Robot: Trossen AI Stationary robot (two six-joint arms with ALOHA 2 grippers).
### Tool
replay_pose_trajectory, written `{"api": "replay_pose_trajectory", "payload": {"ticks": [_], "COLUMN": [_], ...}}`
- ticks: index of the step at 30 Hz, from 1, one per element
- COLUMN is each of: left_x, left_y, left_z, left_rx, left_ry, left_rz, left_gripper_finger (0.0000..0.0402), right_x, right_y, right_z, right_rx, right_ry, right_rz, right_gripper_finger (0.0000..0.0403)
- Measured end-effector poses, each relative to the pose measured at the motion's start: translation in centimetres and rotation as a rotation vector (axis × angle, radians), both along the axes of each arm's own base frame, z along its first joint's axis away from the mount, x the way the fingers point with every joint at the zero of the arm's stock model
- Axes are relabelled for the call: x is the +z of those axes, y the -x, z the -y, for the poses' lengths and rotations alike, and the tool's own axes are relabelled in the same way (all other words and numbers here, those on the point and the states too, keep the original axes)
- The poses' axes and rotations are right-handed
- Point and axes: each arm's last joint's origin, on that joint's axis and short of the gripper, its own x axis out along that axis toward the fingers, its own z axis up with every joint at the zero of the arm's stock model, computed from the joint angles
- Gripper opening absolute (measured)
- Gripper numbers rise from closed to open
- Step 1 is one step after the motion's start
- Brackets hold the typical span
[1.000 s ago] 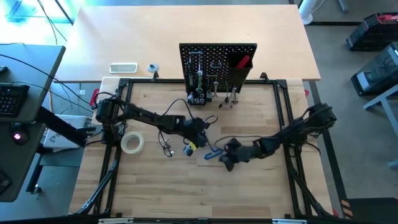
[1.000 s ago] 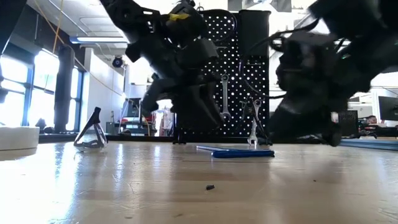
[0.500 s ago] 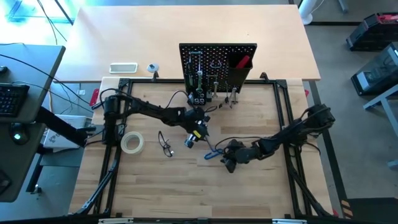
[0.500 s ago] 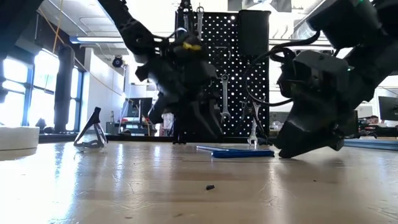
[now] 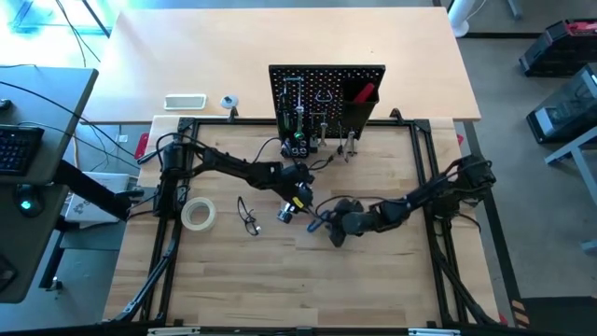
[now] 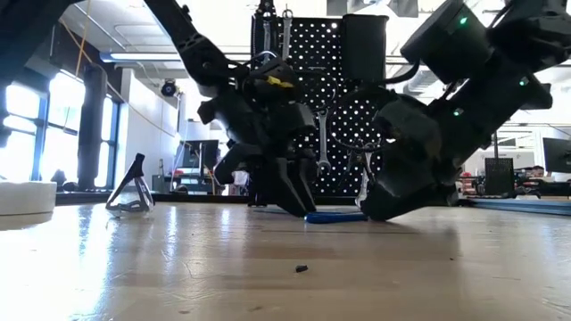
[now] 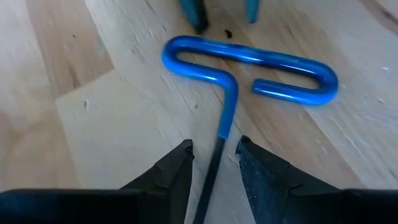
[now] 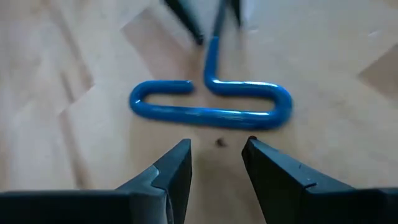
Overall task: Hang tools onto peg board
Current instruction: Put the pick tool into the black bin on the peg board
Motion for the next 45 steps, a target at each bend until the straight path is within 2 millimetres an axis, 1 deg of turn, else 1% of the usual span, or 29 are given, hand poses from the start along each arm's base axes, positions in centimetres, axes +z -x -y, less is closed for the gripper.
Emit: {"api": "replay_pose_trajectory", "payload": {"ticks": [8,15,19,25,28,33,35,40,42,45], "left_x": [-0.3,-0.4,-0.5,-0.4,0.0,1.3,1.7,1.6,1.4,1.1], "left_y": [0.5,0.5,0.5,0.3,0.5,1.2,1.4,1.6,1.5,1.3], "left_z": [1.2,2.2,2.3,2.3,2.3,2.1,2.0,1.9,1.9,1.8], "left_rx": [0.008,0.022,0.046,0.094,0.120,0.120,0.111,0.080,0.072,0.078], "left_ry": [0.018,0.043,0.061,0.066,0.025,-0.018,-0.045,-0.101,-0.107,-0.120], "left_rz": [-0.085,-0.113,-0.115,-0.099,-0.111,-0.129,-0.137,-0.152,-0.145,-0.136], "left_gripper_finger": [0.0121,0.0089,0.0070,0.0060,0.0060,0.0060,0.0061,0.0061,0.0060,0.0060], "right_x": [-0.1,-0.2,-0.2,0.0,0.7,2.4,2.8,2.9,2.7,2.8], "right_y": [0.0,-0.2,-0.3,-0.3,-0.2,0.7,0.8,0.4,0.5,0.5], "right_z": [1.5,3.7,4.7,5.5,5.0,2.6,1.8,-0.4,-0.9,-1.1], "right_rx": [-0.041,-0.068,-0.071,-0.075,-0.049,-0.017,-0.049,-0.112,-0.167,-0.272], "right_ry": [0.081,0.138,0.166,0.206,0.197,0.158,0.083,-0.248,-0.299,-0.341], "right_rz": [-0.029,-0.054,-0.065,-0.073,-0.055,-0.023,0.016,0.109,0.111,0.160], "right_gripper_finger": [0.0153,0.0153,0.0153,0.0153,0.0153,0.0154,0.0154,0.0154,0.0154,0.0153]}}
